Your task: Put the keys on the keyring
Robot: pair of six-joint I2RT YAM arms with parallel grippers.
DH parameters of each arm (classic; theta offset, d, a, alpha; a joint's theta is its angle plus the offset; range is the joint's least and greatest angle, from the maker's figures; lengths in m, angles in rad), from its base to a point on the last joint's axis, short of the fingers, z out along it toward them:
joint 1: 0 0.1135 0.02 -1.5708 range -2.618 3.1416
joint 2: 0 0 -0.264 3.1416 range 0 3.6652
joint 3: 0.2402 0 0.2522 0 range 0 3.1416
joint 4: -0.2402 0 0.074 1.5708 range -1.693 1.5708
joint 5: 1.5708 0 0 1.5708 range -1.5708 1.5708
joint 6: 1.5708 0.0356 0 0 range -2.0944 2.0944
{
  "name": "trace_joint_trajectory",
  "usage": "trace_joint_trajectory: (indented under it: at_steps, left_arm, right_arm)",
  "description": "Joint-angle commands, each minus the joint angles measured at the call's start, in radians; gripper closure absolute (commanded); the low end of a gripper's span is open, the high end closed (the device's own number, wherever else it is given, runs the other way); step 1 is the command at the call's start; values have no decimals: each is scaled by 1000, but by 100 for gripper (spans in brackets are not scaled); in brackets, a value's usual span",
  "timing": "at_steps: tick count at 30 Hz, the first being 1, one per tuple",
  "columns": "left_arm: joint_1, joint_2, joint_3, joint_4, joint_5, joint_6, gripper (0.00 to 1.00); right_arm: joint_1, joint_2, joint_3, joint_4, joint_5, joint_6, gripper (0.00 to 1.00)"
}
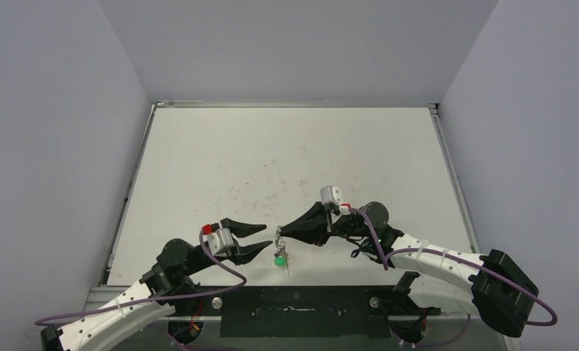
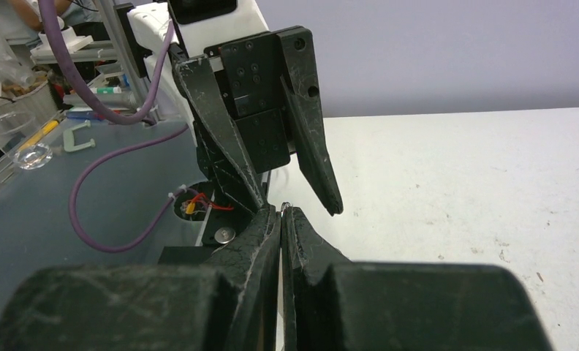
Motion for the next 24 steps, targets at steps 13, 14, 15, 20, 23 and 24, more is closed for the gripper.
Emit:
trace_joint_trajectory:
  at_steps: [13, 14, 15, 20, 23, 24]
  left_arm:
    - [1, 227, 75, 318, 118, -41, 67]
    - [1, 239, 76, 333, 119, -43, 67]
    - [1, 248, 76, 347, 120, -44, 68]
    - [1, 248, 80, 368, 110, -39, 70]
    - [1, 228, 76, 368, 105, -36, 78]
    - [1, 223, 74, 367, 104, -35, 83]
  right_arm:
    - [8, -6, 43, 76, -24, -13, 100]
    - [8, -6, 43, 74, -24, -13, 100]
    - [8, -5, 43, 74, -24, -13, 100]
    - [9, -7, 40, 68, -22, -16, 100]
    - [8, -7, 40, 64, -20, -17, 100]
    - [8, -6, 40, 66, -18, -17, 100]
